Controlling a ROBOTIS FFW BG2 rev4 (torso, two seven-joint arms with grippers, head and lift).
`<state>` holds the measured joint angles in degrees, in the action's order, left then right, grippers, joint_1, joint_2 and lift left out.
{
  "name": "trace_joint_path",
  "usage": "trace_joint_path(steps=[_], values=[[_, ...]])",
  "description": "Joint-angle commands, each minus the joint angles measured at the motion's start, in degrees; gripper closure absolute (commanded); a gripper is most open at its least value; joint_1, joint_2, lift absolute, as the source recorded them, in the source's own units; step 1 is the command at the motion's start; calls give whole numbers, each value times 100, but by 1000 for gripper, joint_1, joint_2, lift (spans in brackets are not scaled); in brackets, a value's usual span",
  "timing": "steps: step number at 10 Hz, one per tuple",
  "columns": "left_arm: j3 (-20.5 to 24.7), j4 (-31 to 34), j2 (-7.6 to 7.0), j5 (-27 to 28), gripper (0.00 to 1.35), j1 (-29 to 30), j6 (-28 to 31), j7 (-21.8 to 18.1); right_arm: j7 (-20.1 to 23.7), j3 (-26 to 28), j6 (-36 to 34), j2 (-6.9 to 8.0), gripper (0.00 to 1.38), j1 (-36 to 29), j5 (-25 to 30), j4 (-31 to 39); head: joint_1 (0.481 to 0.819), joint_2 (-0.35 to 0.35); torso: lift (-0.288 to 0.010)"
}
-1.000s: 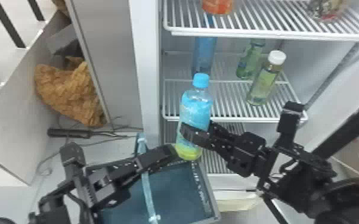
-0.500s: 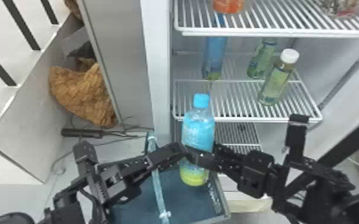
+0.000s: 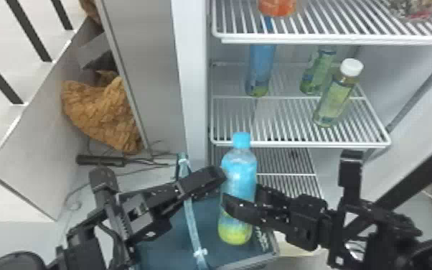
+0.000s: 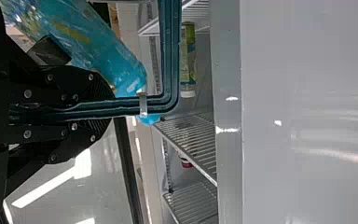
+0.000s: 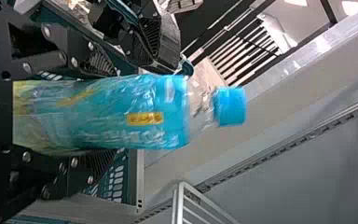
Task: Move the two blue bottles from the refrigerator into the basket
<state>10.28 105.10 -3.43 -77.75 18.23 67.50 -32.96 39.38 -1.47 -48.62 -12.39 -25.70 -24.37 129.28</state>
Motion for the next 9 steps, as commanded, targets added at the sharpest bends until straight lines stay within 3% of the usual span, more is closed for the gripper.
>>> trace_joint_path(steps=[1,3,6,9], values=[[0,2,0,-6,1199,5,0,0,0,-1,10,9,65,11,-43,-40,695,-13,-220],[0,2,0,-17,1199,19,0,-9,0,-1,81,9,188,11,-100,-68,695,-12,-220],[-11,2,0,-51,1199,33,0,-9,-53,341,882,97,194,-31,-54,-40,695,-25,-220],[-23,2,9,-86,1199,47,-14,-9,-405,821,1768,229,197,-130,83,-68,695,-91,-220]])
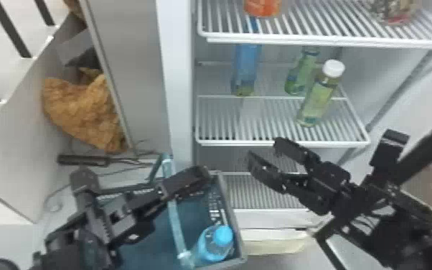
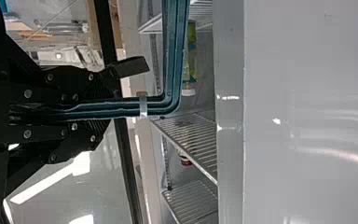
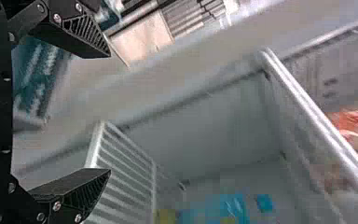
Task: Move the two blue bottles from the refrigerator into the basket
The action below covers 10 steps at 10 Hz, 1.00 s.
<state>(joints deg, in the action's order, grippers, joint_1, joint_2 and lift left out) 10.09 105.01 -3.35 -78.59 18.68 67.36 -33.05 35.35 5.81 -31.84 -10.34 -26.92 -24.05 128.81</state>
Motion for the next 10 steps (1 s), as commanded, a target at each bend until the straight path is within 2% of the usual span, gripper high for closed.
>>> trace_joint_path(steps=[1,2,5,10], values=[[-3,-3,1,-2,1199,2,0,0,-81,173,260,32,197,35,109,-77,695,-123,-220],[-3,-3,1,-2,1199,16,0,0,-142,173,513,40,199,105,120,-246,695,-151,-220],[-26,-17,1,-2,1197,2,0,0,-362,127,1146,93,197,597,337,-837,695,-180,-220],[-49,-31,1,-2,1199,2,0,0,-643,-181,1652,93,196,1638,543,-1990,695,-195,-220]])
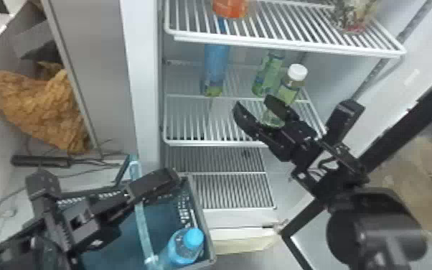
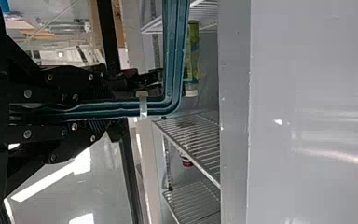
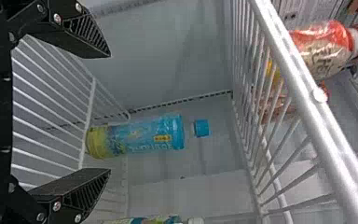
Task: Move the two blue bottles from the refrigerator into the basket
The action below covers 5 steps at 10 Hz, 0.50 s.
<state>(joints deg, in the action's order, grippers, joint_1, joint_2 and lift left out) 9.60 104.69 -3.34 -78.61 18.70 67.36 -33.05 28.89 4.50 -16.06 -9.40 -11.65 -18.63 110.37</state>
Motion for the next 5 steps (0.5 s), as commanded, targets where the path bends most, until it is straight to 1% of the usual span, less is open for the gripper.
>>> trace_joint_path(steps=[1,3,5], values=[[0,0,-9,0,1199,0,0,0,-85,-153,228,0,197,279,1,-399,695,-191,-220],[-11,0,-9,0,1199,0,14,0,-200,-370,383,9,196,687,1,-877,695,-179,-220],[-11,0,-18,0,1197,0,28,0,-411,-541,509,35,196,954,58,-1159,695,-167,-220]])
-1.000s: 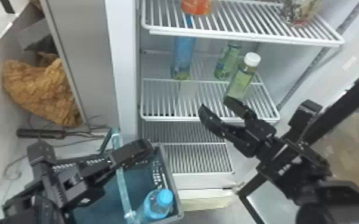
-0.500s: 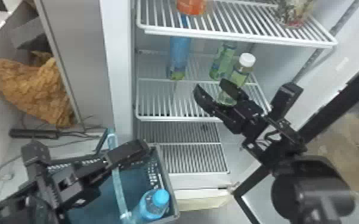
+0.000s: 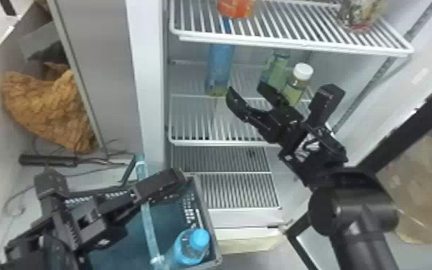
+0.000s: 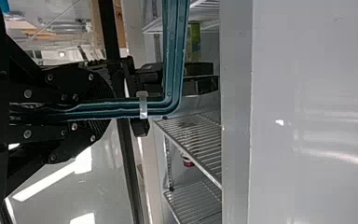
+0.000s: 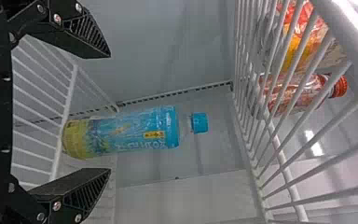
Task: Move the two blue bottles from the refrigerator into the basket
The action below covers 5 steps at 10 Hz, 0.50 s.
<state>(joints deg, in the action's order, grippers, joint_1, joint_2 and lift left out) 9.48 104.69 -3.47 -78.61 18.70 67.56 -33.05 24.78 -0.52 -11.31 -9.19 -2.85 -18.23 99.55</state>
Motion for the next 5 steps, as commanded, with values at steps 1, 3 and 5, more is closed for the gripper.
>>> trace_joint_path(steps=[1,3,5], values=[[-11,0,-5,0,1197,0,8,0,-158,-85,49,49,196,131,98,-105,695,-160,-220],[-11,0,-5,0,1197,0,8,0,-378,-154,49,110,197,244,155,-231,695,-156,-220],[-22,0,-14,0,1199,-28,8,0,-422,-257,35,128,193,623,144,-724,695,-151,-220]])
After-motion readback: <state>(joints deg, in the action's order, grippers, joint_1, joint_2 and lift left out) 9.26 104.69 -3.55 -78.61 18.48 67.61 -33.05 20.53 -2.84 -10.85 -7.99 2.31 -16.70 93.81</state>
